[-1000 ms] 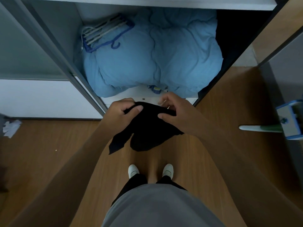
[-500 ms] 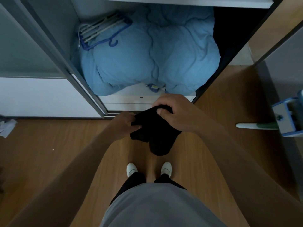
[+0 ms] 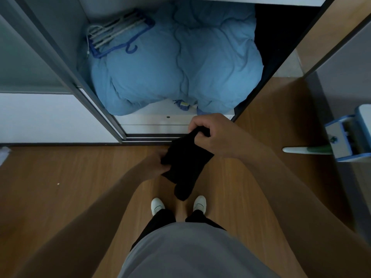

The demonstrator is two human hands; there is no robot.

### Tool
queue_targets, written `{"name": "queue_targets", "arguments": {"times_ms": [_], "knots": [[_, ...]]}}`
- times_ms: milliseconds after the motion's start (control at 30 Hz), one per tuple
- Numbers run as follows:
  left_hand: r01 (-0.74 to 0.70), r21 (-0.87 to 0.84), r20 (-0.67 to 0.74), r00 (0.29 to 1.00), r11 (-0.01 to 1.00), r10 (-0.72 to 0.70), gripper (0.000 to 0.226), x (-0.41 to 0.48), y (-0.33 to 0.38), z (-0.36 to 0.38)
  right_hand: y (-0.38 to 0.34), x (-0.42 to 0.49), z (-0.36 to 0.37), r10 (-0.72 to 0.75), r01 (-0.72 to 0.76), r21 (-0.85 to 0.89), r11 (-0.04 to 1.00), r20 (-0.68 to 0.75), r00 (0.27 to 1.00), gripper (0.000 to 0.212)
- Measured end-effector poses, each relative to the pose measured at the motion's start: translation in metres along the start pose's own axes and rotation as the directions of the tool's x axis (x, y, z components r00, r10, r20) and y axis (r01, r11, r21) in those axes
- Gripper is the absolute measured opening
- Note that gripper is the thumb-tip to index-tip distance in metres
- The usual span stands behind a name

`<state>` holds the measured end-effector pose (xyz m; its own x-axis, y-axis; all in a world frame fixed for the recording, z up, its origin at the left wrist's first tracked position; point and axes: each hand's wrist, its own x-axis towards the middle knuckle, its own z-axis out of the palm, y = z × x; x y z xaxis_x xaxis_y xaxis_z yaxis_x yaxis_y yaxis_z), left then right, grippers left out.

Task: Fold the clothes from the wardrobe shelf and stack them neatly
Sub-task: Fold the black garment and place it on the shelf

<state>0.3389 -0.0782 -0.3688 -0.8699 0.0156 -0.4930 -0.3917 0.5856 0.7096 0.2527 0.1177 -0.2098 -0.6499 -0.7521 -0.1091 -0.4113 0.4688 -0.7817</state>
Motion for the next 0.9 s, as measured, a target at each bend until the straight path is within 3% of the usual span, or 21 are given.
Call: {"name": "queue_targets", "arguments": {"times_ms": [67, 167, 267, 400, 500, 600, 633, 767, 900], "knots": [[0.018, 0.036, -0.051, 0.999, 0.999, -0.016, 0.029, 0.002, 0.0, 0.003, 0.003, -0.001, -0.002, -0.002, 0.002, 0.014, 1.0, -0.009, 1.0, 0.02], [0.007, 0.112, -0.238, 0.971, 0.994, 0.02, 0.012, 0.003, -0.004, -0.005, 0.014, -0.003, -0.005, 0.089, -0.09, 0.048, 0.995, 0.016, 0.996, 0.034], [-0.046, 0.094, -0.388, 0.918, 0.994, 0.08, 0.018, 0.0, -0.011, -0.026, 0.033, -0.003, -0.002, 0.23, -0.23, -0.013, 0.973, 0.106, 0.967, 0.04], [-0.046, 0.159, -0.412, 0.905, 0.986, 0.109, 0.029, -0.001, -0.016, -0.048, 0.05, 0.0, 0.019, 0.353, -0.36, -0.001, 0.933, 0.192, 0.916, 0.041], [0.041, 0.176, -0.441, 0.896, 0.984, 0.042, 0.032, 0.001, -0.017, -0.053, 0.052, 0.004, 0.034, 0.421, -0.438, 0.08, 0.895, 0.171, 0.891, 0.03], [0.168, 0.088, -0.462, 0.88, 0.982, -0.109, 0.036, 0.006, -0.011, -0.056, 0.049, 0.004, 0.036, 0.391, -0.41, 0.055, 0.91, 0.207, 0.897, 0.057], [0.19, 0.081, -0.464, 0.876, 0.978, -0.131, 0.036, 0.009, -0.008, -0.056, 0.047, 0.005, 0.035, 0.358, -0.374, 0.027, 0.927, 0.238, 0.903, 0.056], [0.225, 0.01, -0.465, 0.864, 0.974, -0.195, 0.048, 0.017, -0.009, -0.06, 0.045, 0.009, 0.024, 0.243, -0.229, -0.085, 0.97, 0.271, 0.931, 0.019], [0.142, 0.105, -0.424, 0.902, 0.984, -0.085, 0.036, 0.016, -0.008, -0.061, 0.041, 0.009, 0.015, 0.196, -0.154, -0.136, 0.979, 0.399, 0.896, 0.029]]}}
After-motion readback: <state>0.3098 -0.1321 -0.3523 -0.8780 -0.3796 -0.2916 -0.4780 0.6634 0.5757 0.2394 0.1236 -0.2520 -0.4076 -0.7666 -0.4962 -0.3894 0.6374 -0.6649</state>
